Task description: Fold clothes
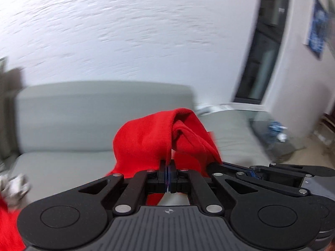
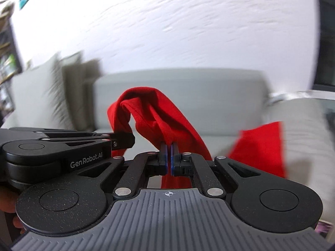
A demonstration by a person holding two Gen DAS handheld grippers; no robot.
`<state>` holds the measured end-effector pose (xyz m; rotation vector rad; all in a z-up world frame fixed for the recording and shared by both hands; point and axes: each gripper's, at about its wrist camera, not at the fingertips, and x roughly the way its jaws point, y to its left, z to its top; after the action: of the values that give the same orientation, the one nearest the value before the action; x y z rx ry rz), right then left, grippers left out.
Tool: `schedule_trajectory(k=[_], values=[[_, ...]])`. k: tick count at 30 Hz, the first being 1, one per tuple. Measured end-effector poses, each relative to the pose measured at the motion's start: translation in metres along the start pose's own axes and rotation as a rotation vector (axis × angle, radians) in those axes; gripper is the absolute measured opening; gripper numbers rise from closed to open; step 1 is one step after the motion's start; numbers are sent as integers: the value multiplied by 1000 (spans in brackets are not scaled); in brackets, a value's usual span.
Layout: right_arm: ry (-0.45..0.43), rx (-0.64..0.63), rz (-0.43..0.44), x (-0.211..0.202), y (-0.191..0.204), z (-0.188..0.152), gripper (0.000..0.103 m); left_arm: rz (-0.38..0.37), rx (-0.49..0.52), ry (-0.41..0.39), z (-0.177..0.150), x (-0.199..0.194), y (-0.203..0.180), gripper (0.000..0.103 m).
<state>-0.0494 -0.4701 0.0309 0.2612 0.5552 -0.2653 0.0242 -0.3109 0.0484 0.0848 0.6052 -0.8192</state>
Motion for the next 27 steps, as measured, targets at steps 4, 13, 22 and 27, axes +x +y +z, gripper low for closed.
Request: schedule_trajectory(k=[4, 13, 22, 27], values=[[32, 25, -134, -8, -58, 1, 3, -28, 47, 58, -8, 46, -37, 0], [296, 16, -163, 56, -80, -64, 32, 132, 118, 261, -90, 101, -7, 46], [460, -57, -66, 84, -4, -128, 41, 215, 91, 422, -164, 65, 67, 47], [475, -152, -2, 81, 46, -141, 43, 238, 95, 386, -170, 35, 85, 47]])
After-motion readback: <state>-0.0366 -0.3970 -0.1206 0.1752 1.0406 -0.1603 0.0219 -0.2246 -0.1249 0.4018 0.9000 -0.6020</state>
